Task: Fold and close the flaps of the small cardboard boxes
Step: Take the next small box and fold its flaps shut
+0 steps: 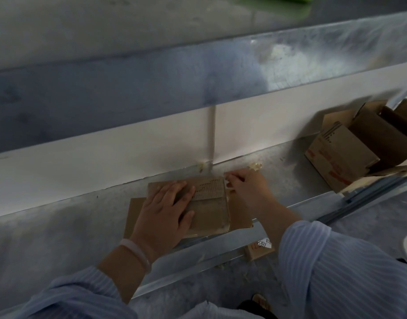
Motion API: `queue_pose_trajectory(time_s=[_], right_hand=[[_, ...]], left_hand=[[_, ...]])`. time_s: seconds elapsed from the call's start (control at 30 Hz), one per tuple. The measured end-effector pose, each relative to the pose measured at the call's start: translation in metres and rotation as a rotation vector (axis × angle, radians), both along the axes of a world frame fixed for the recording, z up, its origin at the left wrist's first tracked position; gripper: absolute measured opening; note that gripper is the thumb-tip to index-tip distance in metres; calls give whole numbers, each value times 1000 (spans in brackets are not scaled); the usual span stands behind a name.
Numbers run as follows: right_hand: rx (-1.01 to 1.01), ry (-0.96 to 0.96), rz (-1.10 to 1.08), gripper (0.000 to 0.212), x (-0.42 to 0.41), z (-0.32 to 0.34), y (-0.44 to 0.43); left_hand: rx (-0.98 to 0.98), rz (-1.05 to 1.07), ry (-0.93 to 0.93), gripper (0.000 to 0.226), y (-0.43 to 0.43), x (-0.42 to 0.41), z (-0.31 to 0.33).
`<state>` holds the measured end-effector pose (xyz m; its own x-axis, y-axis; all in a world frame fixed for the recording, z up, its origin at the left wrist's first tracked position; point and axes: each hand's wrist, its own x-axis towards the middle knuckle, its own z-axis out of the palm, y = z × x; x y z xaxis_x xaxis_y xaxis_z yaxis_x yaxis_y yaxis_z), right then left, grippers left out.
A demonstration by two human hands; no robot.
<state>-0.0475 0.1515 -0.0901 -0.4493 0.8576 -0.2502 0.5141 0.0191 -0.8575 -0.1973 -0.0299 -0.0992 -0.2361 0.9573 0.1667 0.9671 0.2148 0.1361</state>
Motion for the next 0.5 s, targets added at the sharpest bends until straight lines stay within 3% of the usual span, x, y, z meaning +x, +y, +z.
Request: queue_pose_trajectory(time_s=[0.27,0.4,0.5], right_hand=[[-468,186,-40,31,-3,8,-8],[-554,274,-55,31,7,5,-12],[-516,232,1,23,17,3,-15]], left_hand=[[13,-7,-5,52,1,1,2],[4,-15,-9,53,1,1,1],[-7,-19,-15,53,1,-1,0]])
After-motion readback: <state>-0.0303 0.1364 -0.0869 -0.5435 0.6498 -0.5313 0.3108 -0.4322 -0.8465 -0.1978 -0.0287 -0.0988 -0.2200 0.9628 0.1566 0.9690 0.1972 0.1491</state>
